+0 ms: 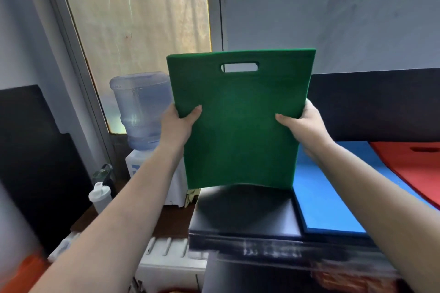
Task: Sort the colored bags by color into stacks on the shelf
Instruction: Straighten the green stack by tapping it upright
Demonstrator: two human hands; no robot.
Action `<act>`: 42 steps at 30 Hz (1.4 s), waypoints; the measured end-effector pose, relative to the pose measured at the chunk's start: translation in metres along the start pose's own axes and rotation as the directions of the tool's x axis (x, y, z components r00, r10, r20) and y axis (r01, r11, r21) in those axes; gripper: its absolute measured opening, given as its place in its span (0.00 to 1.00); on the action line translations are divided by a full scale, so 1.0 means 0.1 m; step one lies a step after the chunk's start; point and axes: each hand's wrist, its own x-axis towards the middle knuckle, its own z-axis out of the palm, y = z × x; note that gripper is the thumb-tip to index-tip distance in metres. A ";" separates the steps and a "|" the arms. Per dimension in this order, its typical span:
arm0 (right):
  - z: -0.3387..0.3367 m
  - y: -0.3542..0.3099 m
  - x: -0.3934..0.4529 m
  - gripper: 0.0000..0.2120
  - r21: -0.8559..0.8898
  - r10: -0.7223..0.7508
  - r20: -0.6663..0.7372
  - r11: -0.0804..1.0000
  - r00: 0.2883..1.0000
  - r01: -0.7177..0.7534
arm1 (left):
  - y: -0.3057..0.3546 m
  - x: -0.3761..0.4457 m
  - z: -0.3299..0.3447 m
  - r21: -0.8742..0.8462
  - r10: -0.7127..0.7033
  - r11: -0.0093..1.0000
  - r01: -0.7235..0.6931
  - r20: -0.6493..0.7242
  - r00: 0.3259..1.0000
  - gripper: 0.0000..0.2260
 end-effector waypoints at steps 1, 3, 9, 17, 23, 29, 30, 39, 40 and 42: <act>-0.01 0.11 -0.06 0.17 -0.023 0.047 0.023 0.999 0.999 -0.046 | -0.12 -0.06 0.01 0.021 -0.047 0.999 0.046 0.003 0.999 0.13; -0.01 0.30 -0.20 0.18 -0.058 0.091 0.044 0.994 0.995 -0.088 | -0.34 -0.18 0.01 0.077 -0.096 0.992 0.096 -0.004 0.995 0.16; -0.01 0.21 -0.13 0.19 -0.026 0.043 0.069 0.999 0.997 -0.042 | -0.27 -0.06 -0.02 0.028 -0.033 0.999 0.033 -0.012 0.999 0.10; -0.04 0.58 -0.38 0.21 -0.086 0.181 0.122 0.981 0.976 -0.171 | -0.70 -0.43 -0.13 0.058 -0.217 0.975 0.215 0.027 0.976 0.14; -0.02 0.42 -0.19 0.18 -0.139 0.257 0.121 0.961 0.959 -0.240 | -0.53 -0.27 -0.17 0.177 -0.147 0.975 0.132 0.074 0.986 0.13; -0.02 0.47 -0.12 0.16 -0.351 0.553 0.160 0.806 0.818 -0.476 | -0.53 -0.21 -0.13 0.312 -0.393 0.885 0.346 0.101 0.914 0.11; -0.01 0.51 -0.14 0.16 -0.392 0.596 0.153 0.769 0.788 -0.505 | -0.56 -0.25 -0.12 0.331 -0.451 0.856 0.396 0.107 0.886 0.11; 0.04 0.69 -0.34 0.27 -0.746 0.569 0.049 0.568 0.821 -0.349 | -0.87 -0.32 -0.17 0.534 -0.707 0.634 0.560 0.107 0.699 0.13; 0.06 0.66 -0.34 0.26 -0.766 0.515 0.051 0.569 0.855 -0.298 | -0.87 -0.31 -0.16 0.535 -0.711 0.632 0.562 0.110 0.695 0.13; 0.12 0.60 -0.34 0.26 -0.789 0.403 0.072 0.583 0.913 -0.195 | -0.89 -0.30 -0.14 0.539 -0.714 0.630 0.560 0.117 0.691 0.13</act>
